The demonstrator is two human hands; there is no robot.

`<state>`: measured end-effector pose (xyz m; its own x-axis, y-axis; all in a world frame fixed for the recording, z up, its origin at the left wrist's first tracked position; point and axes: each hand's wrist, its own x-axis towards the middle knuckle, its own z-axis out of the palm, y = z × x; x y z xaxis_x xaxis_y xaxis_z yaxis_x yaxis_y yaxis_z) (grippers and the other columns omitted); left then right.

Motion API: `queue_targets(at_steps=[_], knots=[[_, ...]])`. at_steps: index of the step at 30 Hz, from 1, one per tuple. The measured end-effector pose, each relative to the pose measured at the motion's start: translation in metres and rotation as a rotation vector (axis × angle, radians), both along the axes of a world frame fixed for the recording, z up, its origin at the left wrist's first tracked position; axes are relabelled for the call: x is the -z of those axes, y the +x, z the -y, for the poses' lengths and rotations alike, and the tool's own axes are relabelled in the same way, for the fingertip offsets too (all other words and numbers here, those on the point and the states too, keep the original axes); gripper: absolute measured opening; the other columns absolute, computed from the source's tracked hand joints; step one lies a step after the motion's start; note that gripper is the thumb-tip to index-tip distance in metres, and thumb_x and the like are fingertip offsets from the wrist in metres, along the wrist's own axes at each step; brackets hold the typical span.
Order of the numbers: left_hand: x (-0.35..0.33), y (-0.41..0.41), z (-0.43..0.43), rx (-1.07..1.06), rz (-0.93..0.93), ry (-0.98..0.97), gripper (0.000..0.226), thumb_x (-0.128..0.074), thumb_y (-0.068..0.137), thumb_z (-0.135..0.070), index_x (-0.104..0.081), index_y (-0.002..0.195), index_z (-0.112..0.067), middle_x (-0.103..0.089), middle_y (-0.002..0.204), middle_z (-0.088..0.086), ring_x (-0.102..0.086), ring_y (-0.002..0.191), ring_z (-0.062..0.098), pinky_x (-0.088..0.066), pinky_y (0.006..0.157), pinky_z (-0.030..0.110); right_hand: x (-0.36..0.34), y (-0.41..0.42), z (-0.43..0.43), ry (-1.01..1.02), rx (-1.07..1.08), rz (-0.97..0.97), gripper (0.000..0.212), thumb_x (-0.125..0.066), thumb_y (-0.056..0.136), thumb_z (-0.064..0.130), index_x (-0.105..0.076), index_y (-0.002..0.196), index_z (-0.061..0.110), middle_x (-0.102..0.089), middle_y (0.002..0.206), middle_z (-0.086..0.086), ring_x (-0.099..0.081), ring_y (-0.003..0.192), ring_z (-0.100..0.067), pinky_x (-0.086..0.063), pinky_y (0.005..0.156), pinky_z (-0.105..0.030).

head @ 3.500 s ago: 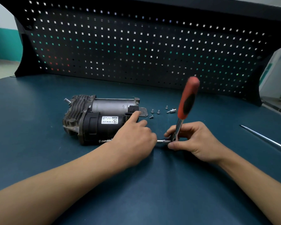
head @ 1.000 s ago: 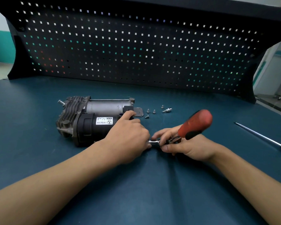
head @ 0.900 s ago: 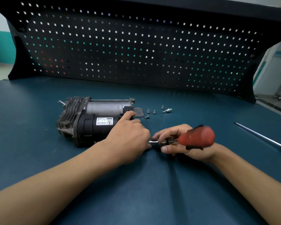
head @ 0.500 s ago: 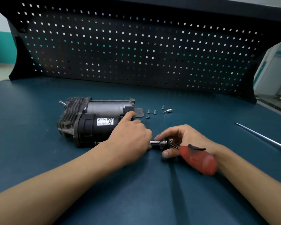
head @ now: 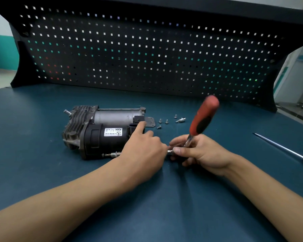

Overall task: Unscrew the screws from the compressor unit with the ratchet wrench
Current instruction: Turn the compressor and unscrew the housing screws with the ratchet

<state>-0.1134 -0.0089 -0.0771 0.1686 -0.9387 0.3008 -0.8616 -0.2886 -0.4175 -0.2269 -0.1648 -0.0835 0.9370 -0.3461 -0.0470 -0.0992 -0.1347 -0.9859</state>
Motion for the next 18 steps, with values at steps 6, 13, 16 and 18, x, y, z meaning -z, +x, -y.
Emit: queue_targets(at_steps=[6, 13, 16, 18], knots=[[-0.002, -0.005, 0.001, -0.029, -0.019, 0.004, 0.021, -0.039, 0.093, -0.013, -0.032, 0.074, -0.021, -0.065, 0.092, 0.009, -0.054, 0.101, 0.031, -0.01, 0.116, 0.055, -0.003, 0.005, -0.003, 0.113, 0.071, -0.067, 0.051, -0.08, 0.06, 0.041, -0.068, 0.099, 0.01, -0.07, 0.101, -0.012, -0.074, 0.071, -0.024, -0.049, 0.042, -0.02], [0.003, -0.009, -0.002, 0.014, -0.003, -0.003, 0.037, -0.04, 0.092, -0.011, -0.019, 0.064, -0.017, -0.064, 0.087, 0.007, -0.05, 0.096, 0.029, -0.014, 0.112, 0.056, -0.006, 0.002, 0.004, 0.117, 0.068, -0.232, 0.025, -0.056, 0.099, 0.029, -0.062, 0.103, 0.006, -0.058, 0.081, -0.01, -0.057, 0.042, -0.017, -0.039, 0.033, -0.02], [0.003, -0.007, -0.002, 0.025, -0.014, -0.013, 0.037, -0.041, 0.092, -0.011, -0.016, 0.064, -0.018, -0.064, 0.089, 0.007, -0.05, 0.096, 0.029, -0.015, 0.112, 0.055, -0.008, 0.001, 0.006, 0.131, 0.027, -0.247, 0.026, -0.057, 0.097, 0.031, -0.061, 0.097, 0.006, -0.069, 0.08, -0.01, -0.048, 0.04, -0.013, -0.036, 0.035, -0.019], [0.003, -0.005, -0.002, 0.042, -0.015, -0.017, 0.038, -0.041, 0.091, -0.01, -0.017, 0.064, -0.018, -0.064, 0.088, 0.006, -0.05, 0.095, 0.029, -0.014, 0.113, 0.055, -0.008, 0.0, 0.008, 0.145, -0.003, -0.246, 0.032, -0.064, 0.086, 0.035, -0.061, 0.099, 0.006, -0.068, 0.08, -0.009, -0.049, 0.042, -0.012, -0.038, 0.037, -0.018]])
